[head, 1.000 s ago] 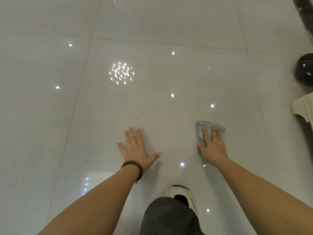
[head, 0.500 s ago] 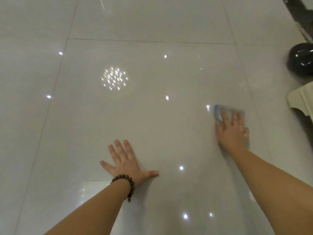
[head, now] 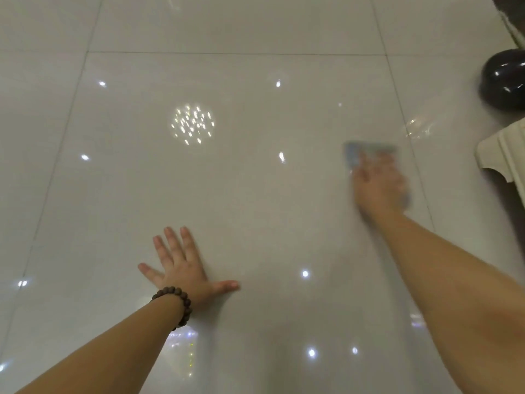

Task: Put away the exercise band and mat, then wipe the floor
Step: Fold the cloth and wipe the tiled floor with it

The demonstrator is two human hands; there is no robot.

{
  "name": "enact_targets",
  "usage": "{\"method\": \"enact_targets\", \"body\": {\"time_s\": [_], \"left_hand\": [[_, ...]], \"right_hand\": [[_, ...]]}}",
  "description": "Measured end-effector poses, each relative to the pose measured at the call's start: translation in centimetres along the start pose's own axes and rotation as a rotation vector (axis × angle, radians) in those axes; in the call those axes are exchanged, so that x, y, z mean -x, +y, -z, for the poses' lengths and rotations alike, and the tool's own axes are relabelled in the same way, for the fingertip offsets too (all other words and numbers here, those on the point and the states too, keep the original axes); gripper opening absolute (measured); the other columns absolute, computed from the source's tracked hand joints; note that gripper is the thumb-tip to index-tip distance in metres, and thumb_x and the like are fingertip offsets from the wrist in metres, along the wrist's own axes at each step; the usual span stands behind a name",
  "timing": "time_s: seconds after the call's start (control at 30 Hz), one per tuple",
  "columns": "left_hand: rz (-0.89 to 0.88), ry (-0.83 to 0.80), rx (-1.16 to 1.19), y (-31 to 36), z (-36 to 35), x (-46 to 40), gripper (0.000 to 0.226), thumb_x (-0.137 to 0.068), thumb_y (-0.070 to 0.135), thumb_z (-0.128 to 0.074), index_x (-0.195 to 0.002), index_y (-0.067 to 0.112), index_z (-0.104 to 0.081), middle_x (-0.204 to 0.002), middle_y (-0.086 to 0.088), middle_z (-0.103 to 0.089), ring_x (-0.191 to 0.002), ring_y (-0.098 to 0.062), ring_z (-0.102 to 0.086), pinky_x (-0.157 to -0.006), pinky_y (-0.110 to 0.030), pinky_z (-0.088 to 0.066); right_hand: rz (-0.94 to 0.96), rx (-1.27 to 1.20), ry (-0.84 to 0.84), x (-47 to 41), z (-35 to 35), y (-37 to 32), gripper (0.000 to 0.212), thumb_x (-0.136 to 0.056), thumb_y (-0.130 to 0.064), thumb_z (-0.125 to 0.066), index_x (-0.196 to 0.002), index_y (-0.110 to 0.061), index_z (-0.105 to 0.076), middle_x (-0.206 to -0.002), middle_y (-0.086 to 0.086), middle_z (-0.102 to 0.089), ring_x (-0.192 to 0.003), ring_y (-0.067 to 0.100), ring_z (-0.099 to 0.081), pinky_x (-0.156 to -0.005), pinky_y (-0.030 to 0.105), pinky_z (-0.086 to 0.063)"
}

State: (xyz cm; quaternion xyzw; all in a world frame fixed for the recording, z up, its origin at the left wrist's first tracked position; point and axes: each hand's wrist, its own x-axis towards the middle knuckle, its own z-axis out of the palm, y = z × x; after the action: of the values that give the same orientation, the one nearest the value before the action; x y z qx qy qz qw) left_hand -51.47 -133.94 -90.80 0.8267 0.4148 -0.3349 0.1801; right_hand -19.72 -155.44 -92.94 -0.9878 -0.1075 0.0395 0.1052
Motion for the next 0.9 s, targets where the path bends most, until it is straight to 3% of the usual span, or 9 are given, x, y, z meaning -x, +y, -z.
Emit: {"method": "enact_targets", "body": {"time_s": [0.07, 0.13, 0.27, 0.33, 0.5, 0.57, 0.73, 0.77, 0.9], "left_hand": [[0.006, 0.004, -0.007, 0.2, 0.0, 0.1, 0.156, -0.022, 0.103, -0.028, -0.124, 0.018, 0.054, -0.137, -0.009, 0.054, -0.134, -0.035, 0.04, -0.106, -0.071, 0.004], [0.012, 0.014, -0.022, 0.4, 0.0, 0.2, 0.155, -0.021, 0.102, -0.026, -0.124, 0.018, 0.053, -0.14, -0.01, 0.051, -0.135, -0.035, 0.038, -0.106, -0.071, 0.002], [0.007, 0.035, -0.022, 0.3, 0.0, 0.4, 0.153, -0.023, 0.102, -0.028, -0.124, 0.02, 0.052, -0.146, -0.011, 0.044, -0.138, -0.035, 0.034, -0.107, -0.07, 0.001], [0.005, 0.038, -0.017, 0.2, -0.2, 0.4, 0.152, -0.023, 0.102, -0.029, -0.124, 0.021, 0.051, -0.147, -0.011, 0.043, -0.138, -0.034, 0.034, -0.107, -0.07, 0.002], [0.011, 0.056, -0.027, 0.4, -0.5, 0.4, 0.153, -0.024, 0.101, -0.03, -0.125, 0.02, 0.051, -0.147, -0.011, 0.043, -0.138, -0.034, 0.033, -0.107, -0.07, 0.001], [0.014, 0.065, -0.028, 0.5, -0.4, 0.5, 0.153, -0.027, 0.101, -0.032, -0.127, 0.019, 0.05, -0.148, -0.012, 0.042, -0.139, -0.034, 0.032, -0.107, -0.07, 0.001], [0.016, 0.08, -0.05, 0.6, -0.3, 0.9, 0.153, -0.038, 0.098, -0.042, -0.136, 0.016, 0.042, -0.15, -0.011, 0.039, -0.141, -0.034, 0.029, -0.109, -0.07, -0.002], [0.013, 0.083, -0.051, 0.5, -0.4, 0.9, 0.153, -0.037, 0.098, -0.042, -0.137, 0.016, 0.041, -0.151, -0.011, 0.038, -0.141, -0.033, 0.028, -0.109, -0.07, -0.003], [0.018, 0.099, -0.069, 0.5, -0.6, 0.8, 0.154, -0.036, 0.098, -0.042, -0.139, 0.016, 0.038, -0.152, -0.011, 0.036, -0.142, -0.033, 0.027, -0.108, -0.07, -0.003]], "right_hand": [[-0.497, -0.123, 0.063, -0.7, 1.5, 2.8, 0.048, -0.099, -0.041, -0.023, -0.147, -0.041, -0.019, -0.159, 0.003, -0.008, -0.146, 0.025, -0.004, -0.111, 0.053, -0.011], [-0.544, -0.059, 0.033, 0.5, 0.4, -0.3, 0.05, -0.099, -0.038, -0.025, -0.148, -0.039, -0.019, -0.159, 0.002, -0.007, -0.146, 0.024, -0.002, -0.111, 0.054, -0.009], [0.549, 0.042, -0.164, 6.3, -3.7, -7.7, 0.05, -0.093, -0.046, -0.026, -0.142, -0.041, -0.033, -0.155, 0.0, -0.027, -0.142, 0.022, -0.024, -0.106, 0.044, -0.023], [0.777, 0.085, -0.132, 5.8, -2.7, -4.5, 0.049, -0.092, -0.048, -0.029, -0.139, -0.04, -0.041, -0.15, 0.0, -0.037, -0.139, 0.019, -0.033, -0.104, 0.043, -0.027], [-0.412, -0.03, 0.031, 3.1, 1.4, 7.2, 0.05, -0.098, -0.043, -0.025, -0.148, -0.037, -0.023, -0.159, 0.001, -0.012, -0.146, 0.02, -0.006, -0.113, 0.049, -0.011], [-0.497, -0.039, 0.028, 5.0, 1.0, 3.3, 0.049, -0.099, -0.038, -0.027, -0.148, -0.037, -0.022, -0.159, 0.001, -0.007, -0.146, 0.021, -0.003, -0.113, 0.049, -0.009], [0.716, 0.052, -0.188, 12.4, -2.5, -4.0, 0.045, -0.095, -0.043, -0.034, -0.14, -0.041, -0.038, -0.153, -0.002, -0.03, -0.142, 0.018, -0.024, -0.108, 0.043, -0.02], [0.757, 0.068, -0.169, 12.0, -1.9, -1.8, 0.045, -0.095, -0.046, -0.032, -0.139, -0.043, -0.039, -0.152, -0.004, -0.033, -0.142, 0.016, -0.025, -0.108, 0.043, -0.022], [-0.066, 0.056, -0.036, 9.4, 1.0, 9.0, 0.049, -0.098, -0.048, -0.023, -0.147, -0.04, -0.022, -0.159, 0.0, -0.015, -0.146, 0.017, -0.008, -0.113, 0.047, -0.015]]}}
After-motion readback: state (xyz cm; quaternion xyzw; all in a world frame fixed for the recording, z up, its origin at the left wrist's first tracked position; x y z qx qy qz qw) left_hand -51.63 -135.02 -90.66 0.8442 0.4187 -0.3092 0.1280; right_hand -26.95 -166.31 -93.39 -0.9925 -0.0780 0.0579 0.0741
